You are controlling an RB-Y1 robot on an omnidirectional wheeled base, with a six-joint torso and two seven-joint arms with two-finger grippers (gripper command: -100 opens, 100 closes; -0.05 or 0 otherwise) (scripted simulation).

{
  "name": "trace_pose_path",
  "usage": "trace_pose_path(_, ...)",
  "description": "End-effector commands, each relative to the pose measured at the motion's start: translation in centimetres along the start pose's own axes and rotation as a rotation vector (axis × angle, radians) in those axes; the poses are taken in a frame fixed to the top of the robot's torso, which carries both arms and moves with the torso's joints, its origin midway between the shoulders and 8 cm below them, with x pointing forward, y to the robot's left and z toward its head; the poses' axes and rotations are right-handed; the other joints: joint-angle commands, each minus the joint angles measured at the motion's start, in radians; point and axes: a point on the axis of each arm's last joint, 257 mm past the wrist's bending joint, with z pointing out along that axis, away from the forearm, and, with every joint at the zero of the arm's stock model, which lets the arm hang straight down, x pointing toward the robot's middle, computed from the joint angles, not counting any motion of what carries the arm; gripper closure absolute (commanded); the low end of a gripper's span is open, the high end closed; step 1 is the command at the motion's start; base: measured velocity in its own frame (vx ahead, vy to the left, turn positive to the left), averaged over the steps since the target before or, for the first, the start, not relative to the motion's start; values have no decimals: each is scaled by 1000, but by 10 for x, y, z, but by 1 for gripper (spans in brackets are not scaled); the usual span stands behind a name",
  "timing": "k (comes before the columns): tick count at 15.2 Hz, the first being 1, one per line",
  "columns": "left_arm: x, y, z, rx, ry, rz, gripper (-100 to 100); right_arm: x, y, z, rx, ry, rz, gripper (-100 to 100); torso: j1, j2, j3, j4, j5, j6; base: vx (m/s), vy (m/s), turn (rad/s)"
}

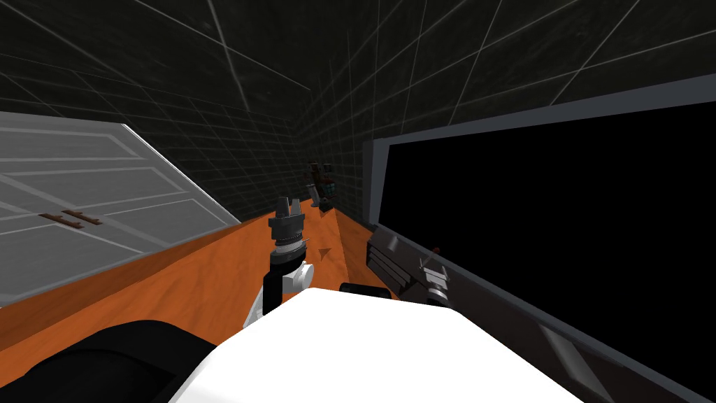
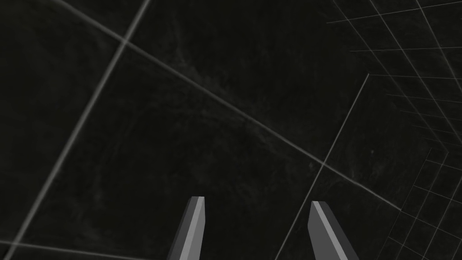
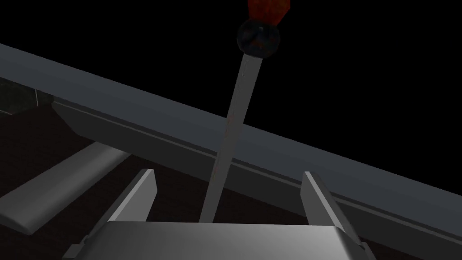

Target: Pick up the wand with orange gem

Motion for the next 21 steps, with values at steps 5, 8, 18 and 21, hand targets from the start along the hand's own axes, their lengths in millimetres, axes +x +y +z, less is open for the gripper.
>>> trace_pose_path(5, 0, 0, 0, 0, 0, 0, 0, 6, 10, 11, 8, 31, -206, -100, 0, 0, 0, 0, 0, 0, -22, 65, -16)
trace_pose_path(8, 0, 0, 0, 0, 0, 0, 0, 7, 14, 16, 11, 42, -287, -100, 0, 0, 0, 0, 0, 0, -13, 57, -11)
trace_pose_path(18, 0, 0, 0, 0, 0, 0, 0, 14, 28, 36, 24, 85, -651, -100, -1, -1, -1, 0, 0, 0, -10, 53, -14)
trace_pose_path(21, 0, 0, 0, 0, 0, 0, 0, 15, 32, 42, 27, 95, -749, -100, -1, -1, -1, 0, 0, 0, -8, 48, -14)
